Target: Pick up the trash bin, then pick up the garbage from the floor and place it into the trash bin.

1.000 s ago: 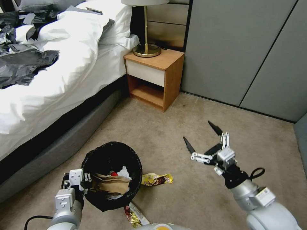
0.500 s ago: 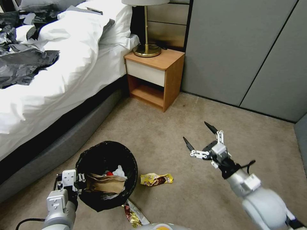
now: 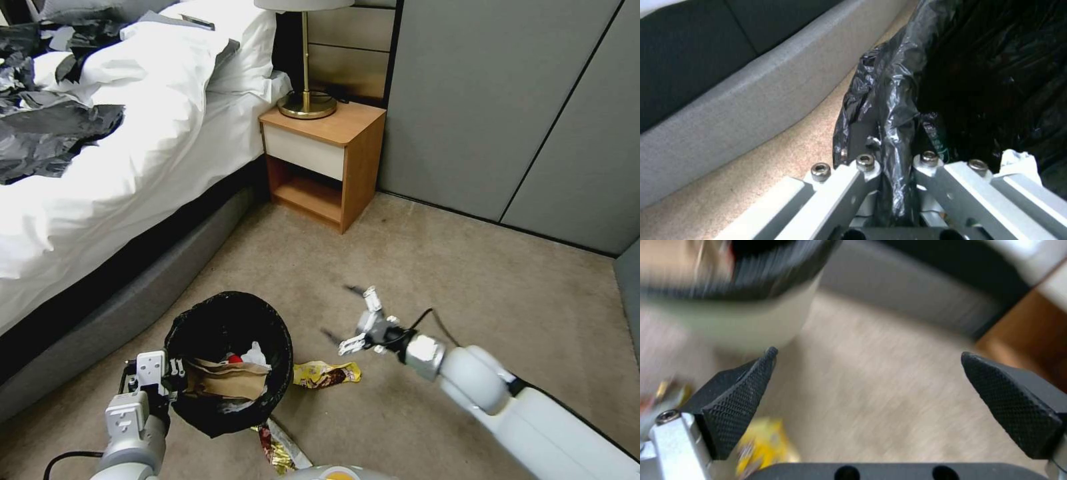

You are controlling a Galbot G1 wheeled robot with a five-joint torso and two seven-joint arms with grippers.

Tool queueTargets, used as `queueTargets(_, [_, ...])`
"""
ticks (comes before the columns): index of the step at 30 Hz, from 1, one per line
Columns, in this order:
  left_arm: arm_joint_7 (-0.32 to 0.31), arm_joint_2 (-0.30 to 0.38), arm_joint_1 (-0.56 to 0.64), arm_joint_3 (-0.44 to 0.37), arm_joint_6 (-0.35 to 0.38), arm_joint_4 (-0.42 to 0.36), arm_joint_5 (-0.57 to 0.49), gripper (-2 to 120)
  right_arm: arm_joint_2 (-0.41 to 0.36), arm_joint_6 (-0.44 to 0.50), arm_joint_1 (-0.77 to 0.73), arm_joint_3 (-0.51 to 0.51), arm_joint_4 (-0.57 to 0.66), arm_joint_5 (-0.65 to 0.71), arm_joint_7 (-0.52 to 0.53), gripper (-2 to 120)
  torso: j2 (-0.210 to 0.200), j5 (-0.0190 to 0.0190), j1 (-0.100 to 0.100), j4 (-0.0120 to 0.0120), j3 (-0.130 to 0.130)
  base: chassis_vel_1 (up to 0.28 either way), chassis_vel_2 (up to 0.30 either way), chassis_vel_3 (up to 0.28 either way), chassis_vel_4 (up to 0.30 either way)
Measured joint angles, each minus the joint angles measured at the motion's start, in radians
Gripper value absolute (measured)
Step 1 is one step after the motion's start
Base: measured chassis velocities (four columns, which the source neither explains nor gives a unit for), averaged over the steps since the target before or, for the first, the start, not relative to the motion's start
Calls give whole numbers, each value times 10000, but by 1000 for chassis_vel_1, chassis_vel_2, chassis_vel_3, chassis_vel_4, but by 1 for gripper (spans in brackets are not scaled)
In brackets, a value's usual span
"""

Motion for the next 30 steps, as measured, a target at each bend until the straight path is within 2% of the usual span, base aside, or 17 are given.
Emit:
queueTargets(2, [-18, -21, -54, -13, 28, 67, 17, 0, 117, 197, 321, -621, -919, -345, -175, 100, 0, 1, 0, 0, 0, 0, 0, 0, 0])
queueTargets(3, [-18, -21, -54, -13, 28, 67, 17, 0, 117, 197, 321, -621, -919, -345, -175, 100, 0, 1, 0, 0, 0, 0, 0, 0, 0])
queueTargets(6, [-30, -79, -121, 24, 37, 189, 98, 0, 406, 590, 623, -1026, -2127, -937, -743, 100, 0, 2, -1, 0, 0, 0, 0, 0, 0])
queueTargets(16, [-49, -150, -142, 141, 38, 327, 249, 0, 1187, 1274, 858, -870, -4249, -1745, -1352, 100, 0, 3, 0, 0, 0, 0, 0, 0, 0])
queueTargets(22, [-58, -148, -125, 146, 46, 350, 281, 0, 1719, 1543, 990, -613, -5555, -1633, -1637, 100, 0, -1, 0, 0, 0, 0, 0, 0, 0])
queueTargets(30, [-61, -191, -4, 253, -7, 344, 389, 0, 2424, 1801, 1163, -490, -6436, -1812, -1661, 100, 0, 0, 0, 1, 0, 0, 0, 0, 0])
